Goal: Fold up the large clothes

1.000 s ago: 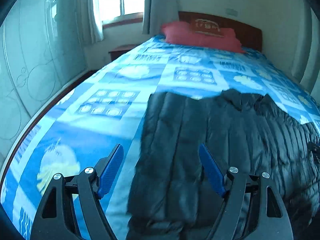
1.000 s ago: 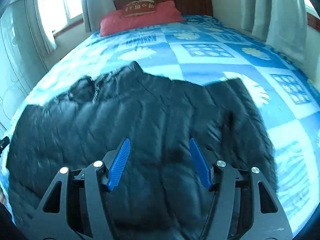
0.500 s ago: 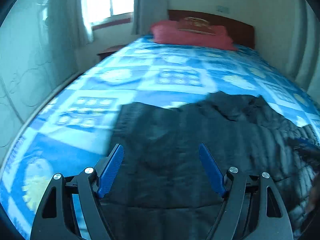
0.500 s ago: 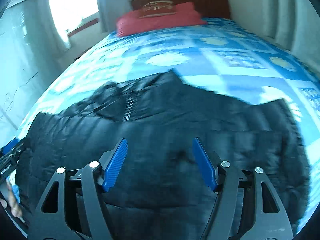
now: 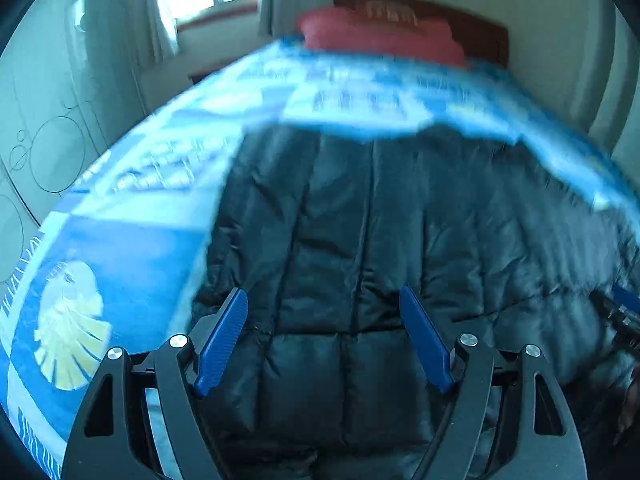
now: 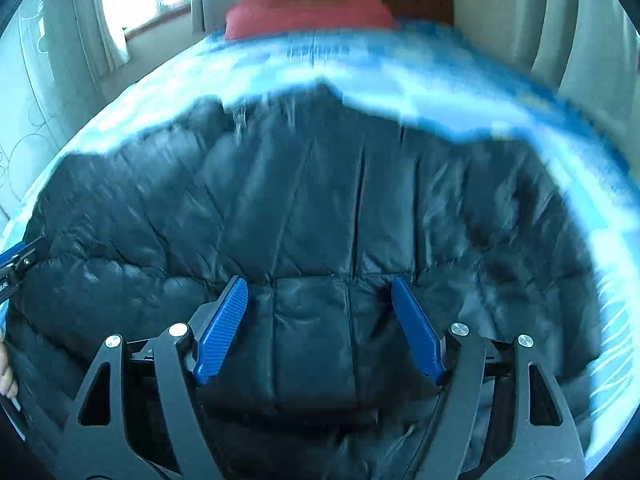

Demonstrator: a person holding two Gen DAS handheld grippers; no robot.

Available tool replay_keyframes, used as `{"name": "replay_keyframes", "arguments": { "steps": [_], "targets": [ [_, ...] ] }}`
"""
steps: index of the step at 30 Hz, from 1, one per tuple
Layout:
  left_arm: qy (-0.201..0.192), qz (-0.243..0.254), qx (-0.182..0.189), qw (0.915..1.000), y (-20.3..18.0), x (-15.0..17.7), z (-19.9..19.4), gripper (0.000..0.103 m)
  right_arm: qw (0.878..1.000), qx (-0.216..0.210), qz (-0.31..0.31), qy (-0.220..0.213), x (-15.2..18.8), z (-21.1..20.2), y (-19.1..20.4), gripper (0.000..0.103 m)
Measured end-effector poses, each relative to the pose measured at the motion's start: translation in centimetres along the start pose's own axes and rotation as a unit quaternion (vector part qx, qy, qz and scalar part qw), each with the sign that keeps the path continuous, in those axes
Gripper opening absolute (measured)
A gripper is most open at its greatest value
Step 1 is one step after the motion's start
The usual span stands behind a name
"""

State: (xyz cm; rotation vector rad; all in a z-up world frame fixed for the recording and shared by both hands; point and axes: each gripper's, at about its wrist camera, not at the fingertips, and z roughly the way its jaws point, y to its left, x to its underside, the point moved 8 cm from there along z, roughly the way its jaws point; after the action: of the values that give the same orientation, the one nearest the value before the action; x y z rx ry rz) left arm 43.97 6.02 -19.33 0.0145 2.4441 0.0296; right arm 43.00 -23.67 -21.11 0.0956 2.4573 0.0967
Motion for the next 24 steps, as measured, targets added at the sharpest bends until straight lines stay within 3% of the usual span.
{"name": "replay_keyframes", "arguments": {
  "steps": [4, 10, 18, 24],
  "targets": [
    [0.008, -0.001, 0.0, 1.0, 0.1, -0.3, -0.4, 0.079, 1.0, -0.009, 0.016, 0.009, -0.5, -1.6, -0.4, 0.078],
    [-0.001, 0.002, 0.01, 0.9999, 2.1, 3.1, -7.3, 0.079, 0.999, -0.002, 0.035, -0.005, 2.5, -8.9, -3.4, 0.078],
    [0.045, -0.056, 0.042, 0.9966, 6.8, 15.1, -15.1, 0.079, 0.995, 0.048, 0.08, 0.037, 16.0, -18.1, -11.4, 0.078],
    [0.082, -0.094, 0.084, 0.9886, 7.5, 23.7, -19.4, 0.079, 0.989, 0.051, 0.118, 0.077, 25.6, -22.0, -14.2, 0.078]
  ]
}}
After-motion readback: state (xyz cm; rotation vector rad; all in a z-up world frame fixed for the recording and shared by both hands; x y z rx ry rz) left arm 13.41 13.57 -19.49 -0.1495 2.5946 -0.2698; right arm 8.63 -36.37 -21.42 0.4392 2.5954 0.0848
